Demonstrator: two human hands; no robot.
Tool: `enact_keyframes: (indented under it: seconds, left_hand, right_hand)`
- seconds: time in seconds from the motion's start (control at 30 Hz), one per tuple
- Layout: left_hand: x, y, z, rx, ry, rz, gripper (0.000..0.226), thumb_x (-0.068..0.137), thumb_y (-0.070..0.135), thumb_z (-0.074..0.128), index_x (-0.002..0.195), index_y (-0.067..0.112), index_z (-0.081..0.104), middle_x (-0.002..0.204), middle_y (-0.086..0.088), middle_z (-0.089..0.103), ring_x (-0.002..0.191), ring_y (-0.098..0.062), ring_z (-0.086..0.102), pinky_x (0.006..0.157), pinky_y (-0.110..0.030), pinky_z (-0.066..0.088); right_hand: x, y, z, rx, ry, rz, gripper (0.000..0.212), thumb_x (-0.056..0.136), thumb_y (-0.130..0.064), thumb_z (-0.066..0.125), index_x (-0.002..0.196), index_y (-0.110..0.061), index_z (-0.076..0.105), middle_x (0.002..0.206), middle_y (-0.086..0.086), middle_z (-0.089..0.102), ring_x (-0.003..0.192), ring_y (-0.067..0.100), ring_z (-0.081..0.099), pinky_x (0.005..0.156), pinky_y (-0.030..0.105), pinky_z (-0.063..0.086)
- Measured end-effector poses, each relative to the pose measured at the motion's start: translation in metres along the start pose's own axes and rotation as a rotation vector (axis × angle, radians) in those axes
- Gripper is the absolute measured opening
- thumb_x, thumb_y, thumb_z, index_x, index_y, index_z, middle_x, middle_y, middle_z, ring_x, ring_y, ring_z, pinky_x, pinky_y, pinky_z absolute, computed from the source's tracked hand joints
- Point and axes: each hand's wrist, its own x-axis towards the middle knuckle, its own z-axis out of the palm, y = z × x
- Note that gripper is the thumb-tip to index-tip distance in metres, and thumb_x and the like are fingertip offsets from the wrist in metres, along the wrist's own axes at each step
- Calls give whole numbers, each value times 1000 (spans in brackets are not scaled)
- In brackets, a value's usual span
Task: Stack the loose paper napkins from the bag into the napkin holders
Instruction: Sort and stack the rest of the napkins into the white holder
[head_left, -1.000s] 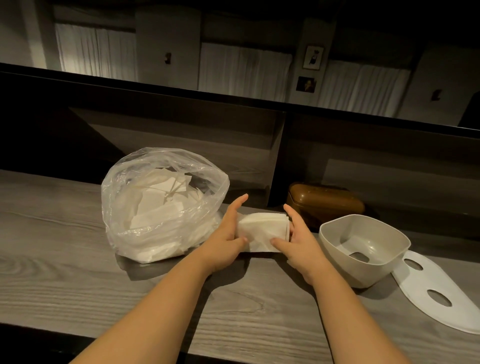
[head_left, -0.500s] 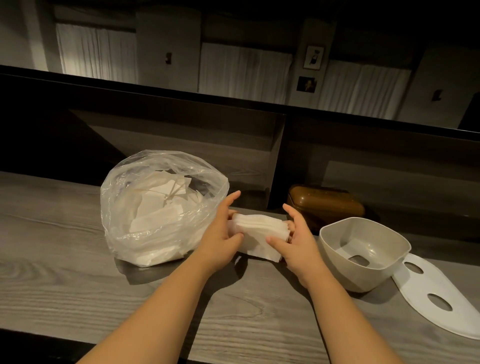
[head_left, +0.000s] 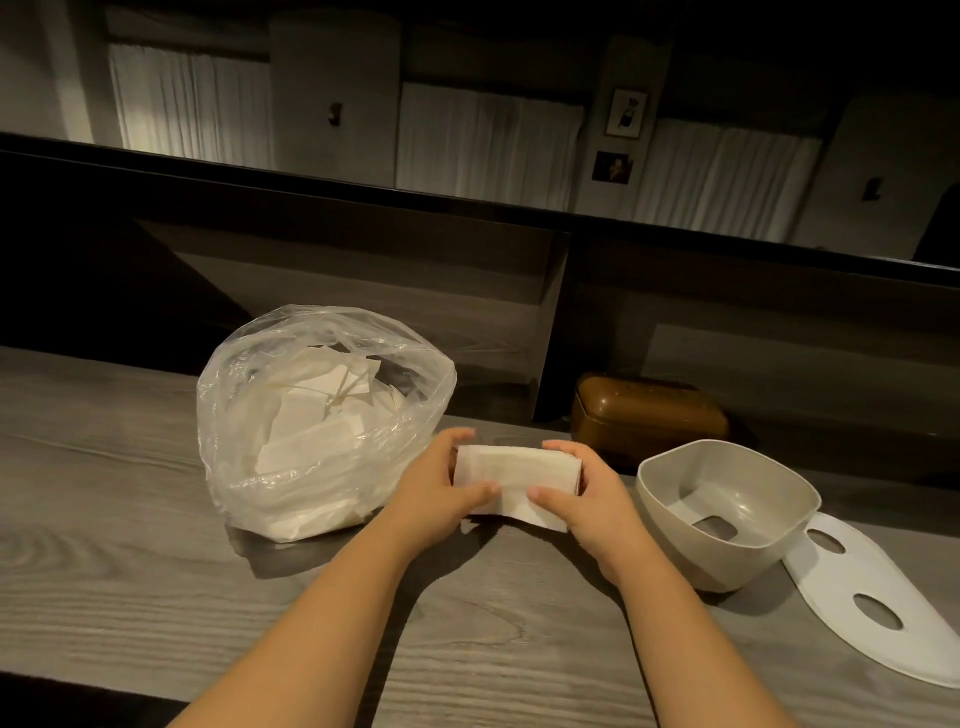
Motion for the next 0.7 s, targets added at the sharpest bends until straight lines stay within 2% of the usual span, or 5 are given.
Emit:
enact_keyframes:
  seconds: [0.17, 0.3, 0.4, 0.53, 0.7]
  left_hand:
    - [2, 11, 1, -450, 162, -94, 22, 88, 20, 71, 107, 24, 60, 110, 0, 65, 103, -17, 63, 79, -27, 55]
    - [-1, 19, 9, -633, 179, -146, 17, 91, 21, 66, 104, 26, 57, 111, -7, 62, 103, -25, 61, 82, -38, 55]
    - [-3, 21, 10, -780, 109, -204, 32, 87, 27, 67, 116, 26, 55, 116, -12, 62, 106, -30, 61, 80, -40, 56]
    - [-6, 24, 12, -872, -242, -316, 45, 78, 31, 64, 121, 20, 57, 106, -10, 72, 101, -27, 67, 74, -33, 58]
    - [1, 17, 14, -846, -231, -337, 59, 74, 25, 66, 131, 14, 53, 122, -17, 65, 112, -34, 61, 83, -41, 56]
  right_hand:
    - [-6, -14, -8, 399, -181, 164, 31, 85, -5, 70, 113, -14, 59, 115, 8, 63, 106, 22, 63, 81, 34, 58]
    - [-11, -25, -2, 304, -376, 224, 33, 85, -3, 69, 112, -19, 59, 116, 5, 63, 110, 22, 61, 90, 37, 57]
    - [-13, -27, 2, 368, -370, 222, 32, 87, -4, 68, 114, -19, 59, 118, 6, 65, 110, 23, 62, 93, 40, 56]
    - [-14, -26, 4, 576, -288, 200, 34, 89, -5, 65, 120, -16, 58, 115, 7, 68, 106, 25, 67, 86, 38, 57]
    - [-12, -25, 9, 416, -355, 217, 35, 92, -14, 66, 124, -23, 57, 114, 3, 70, 98, 21, 69, 75, 30, 57]
